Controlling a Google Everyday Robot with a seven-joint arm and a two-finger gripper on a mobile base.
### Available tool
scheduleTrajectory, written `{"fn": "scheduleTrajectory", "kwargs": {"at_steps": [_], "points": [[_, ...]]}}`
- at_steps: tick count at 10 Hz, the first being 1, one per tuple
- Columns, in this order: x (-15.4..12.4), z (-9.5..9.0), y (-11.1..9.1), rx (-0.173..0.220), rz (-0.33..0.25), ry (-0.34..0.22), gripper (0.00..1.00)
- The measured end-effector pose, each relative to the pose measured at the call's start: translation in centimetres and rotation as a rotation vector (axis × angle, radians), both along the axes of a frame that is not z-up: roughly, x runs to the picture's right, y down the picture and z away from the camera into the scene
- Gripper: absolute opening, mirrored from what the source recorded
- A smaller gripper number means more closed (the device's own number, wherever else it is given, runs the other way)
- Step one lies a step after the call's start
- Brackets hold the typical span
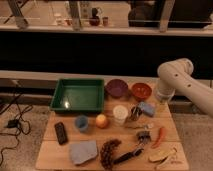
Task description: Place sponge in plastic cup
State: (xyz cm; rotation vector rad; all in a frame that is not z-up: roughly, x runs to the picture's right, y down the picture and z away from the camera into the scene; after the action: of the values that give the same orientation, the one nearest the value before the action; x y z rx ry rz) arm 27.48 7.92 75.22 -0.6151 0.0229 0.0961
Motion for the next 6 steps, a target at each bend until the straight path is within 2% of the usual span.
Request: {"fn": "scheduleTrajectory", "kwargs": {"at_steps": [4,6], "points": [[-0.4,2.9,0.3,-0.033,0.012,0.008,0.80],[0.0,5.0,0.0,-0.045,0.016,0.025,0.80]]}}
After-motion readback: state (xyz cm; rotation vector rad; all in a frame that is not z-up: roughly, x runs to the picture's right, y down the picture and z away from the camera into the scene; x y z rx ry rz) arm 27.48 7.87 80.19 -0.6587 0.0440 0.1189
